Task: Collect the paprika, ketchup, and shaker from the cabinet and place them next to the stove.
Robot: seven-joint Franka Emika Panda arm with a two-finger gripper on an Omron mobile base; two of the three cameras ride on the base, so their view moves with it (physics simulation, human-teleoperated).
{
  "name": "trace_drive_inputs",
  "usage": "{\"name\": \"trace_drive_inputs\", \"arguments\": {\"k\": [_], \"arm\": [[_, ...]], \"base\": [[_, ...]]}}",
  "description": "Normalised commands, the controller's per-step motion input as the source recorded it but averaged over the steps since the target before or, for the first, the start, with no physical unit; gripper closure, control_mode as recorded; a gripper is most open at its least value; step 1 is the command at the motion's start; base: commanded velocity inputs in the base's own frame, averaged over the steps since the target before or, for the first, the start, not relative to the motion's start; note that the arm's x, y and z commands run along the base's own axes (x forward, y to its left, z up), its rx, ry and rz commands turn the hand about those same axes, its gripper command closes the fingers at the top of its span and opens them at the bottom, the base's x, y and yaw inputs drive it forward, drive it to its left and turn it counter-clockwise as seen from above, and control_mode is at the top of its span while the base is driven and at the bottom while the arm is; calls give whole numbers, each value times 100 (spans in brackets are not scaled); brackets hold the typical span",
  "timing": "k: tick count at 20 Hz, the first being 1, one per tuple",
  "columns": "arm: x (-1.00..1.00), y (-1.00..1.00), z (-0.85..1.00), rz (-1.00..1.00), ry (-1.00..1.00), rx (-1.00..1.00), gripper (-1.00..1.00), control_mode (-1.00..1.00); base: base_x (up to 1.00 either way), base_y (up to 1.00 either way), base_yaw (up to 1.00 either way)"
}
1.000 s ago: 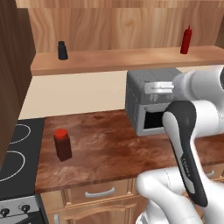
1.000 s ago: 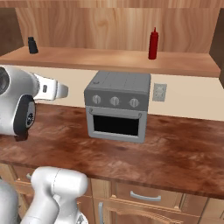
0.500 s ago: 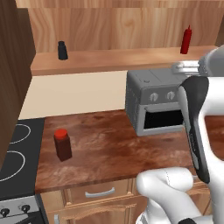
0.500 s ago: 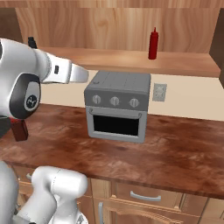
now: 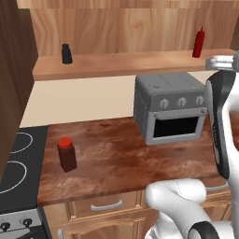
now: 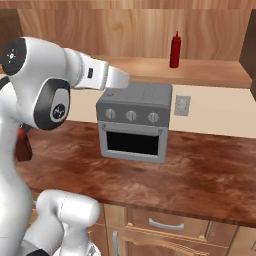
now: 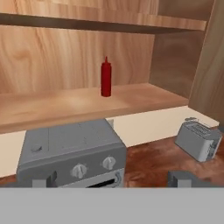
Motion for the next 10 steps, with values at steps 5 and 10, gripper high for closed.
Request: {"name": "trace_drive_inputs", "arguments": {"k": [5,10], "arm": [[36,-15,2,-1,-2,3,-100,-100],[38,-19,5,-1,-2,6,-100,-100]], "base": [[0,0,0],[0,0,0]]}}
